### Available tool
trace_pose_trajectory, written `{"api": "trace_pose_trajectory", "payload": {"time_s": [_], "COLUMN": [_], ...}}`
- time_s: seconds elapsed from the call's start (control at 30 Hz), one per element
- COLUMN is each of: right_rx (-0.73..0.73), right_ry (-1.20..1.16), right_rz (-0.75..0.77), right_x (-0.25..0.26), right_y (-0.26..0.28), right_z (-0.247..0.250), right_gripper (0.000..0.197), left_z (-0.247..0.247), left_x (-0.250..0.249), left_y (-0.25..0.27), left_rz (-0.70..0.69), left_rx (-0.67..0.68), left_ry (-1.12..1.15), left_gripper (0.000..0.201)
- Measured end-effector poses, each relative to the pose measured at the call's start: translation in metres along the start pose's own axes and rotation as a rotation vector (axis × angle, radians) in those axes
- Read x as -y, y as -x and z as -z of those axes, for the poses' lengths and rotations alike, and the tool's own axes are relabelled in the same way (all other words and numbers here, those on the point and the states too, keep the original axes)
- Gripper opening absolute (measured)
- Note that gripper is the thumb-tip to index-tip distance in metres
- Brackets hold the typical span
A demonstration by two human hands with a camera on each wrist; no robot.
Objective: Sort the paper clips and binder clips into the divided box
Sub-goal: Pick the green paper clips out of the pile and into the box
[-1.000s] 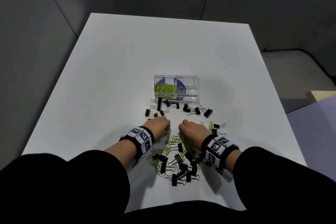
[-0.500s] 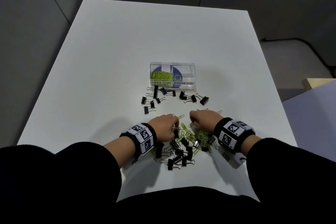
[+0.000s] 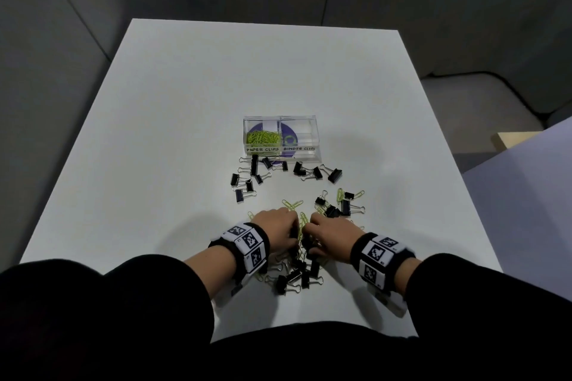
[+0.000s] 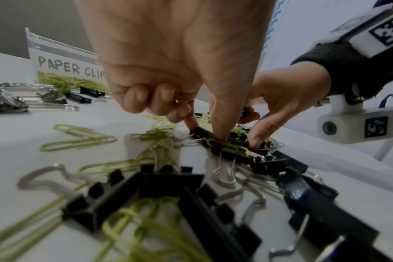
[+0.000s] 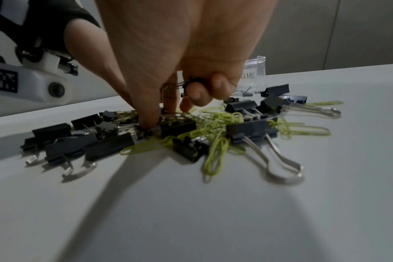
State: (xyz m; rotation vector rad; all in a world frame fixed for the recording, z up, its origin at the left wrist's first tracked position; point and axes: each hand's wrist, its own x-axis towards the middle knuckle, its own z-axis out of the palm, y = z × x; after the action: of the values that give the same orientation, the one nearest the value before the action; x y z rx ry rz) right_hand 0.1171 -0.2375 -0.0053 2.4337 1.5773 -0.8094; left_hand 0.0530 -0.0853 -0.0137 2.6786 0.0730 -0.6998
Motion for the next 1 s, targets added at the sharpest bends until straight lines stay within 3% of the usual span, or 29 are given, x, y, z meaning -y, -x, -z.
{"api": "trace_pose_trajectory", "payload": {"time_s": [0.17, 0.33, 0.57, 0.7, 0.83, 1.0], "right_rx": [-0.009, -0.007, -0.091, -0.163, -0.211, -0.268], "right_ry": [0.009, 0.023, -0.175, -0.169, -0.331, -0.456], "right_rz": [0.011, 0.005, -0.061, -0.231, -0.386, -0.342], "right_x": [-0.001, -0.001, -0.013, -0.026, -0.038, -0.036], "right_y": [0.002, -0.003, -0.01, -0.03, -0.053, -0.076], "right_z": [0.0, -0.002, 0.015, 0.032, 0.043, 0.052], "right_gripper": [0.041, 0.025, 0.026, 0.031, 0.029, 0.027], "left_z": [-0.004, -0.006, 0.017, 0.036, 0.05, 0.058], "left_x": [0.004, 0.005, 0.023, 0.042, 0.055, 0.06], "left_y": [0.001, -0.001, -0.001, -0.013, -0.03, -0.045], "left_rz": [0.056, 0.03, -0.011, 0.093, 0.172, 0.213], "left_rx": [0.017, 0.006, -0.038, -0.126, -0.18, -0.218], "left_ry": [0.154, 0.194, 0.294, 0.326, 0.31, 0.278], "left_gripper": [0.03, 0.023, 0.006, 0.018, 0.025, 0.023]}}
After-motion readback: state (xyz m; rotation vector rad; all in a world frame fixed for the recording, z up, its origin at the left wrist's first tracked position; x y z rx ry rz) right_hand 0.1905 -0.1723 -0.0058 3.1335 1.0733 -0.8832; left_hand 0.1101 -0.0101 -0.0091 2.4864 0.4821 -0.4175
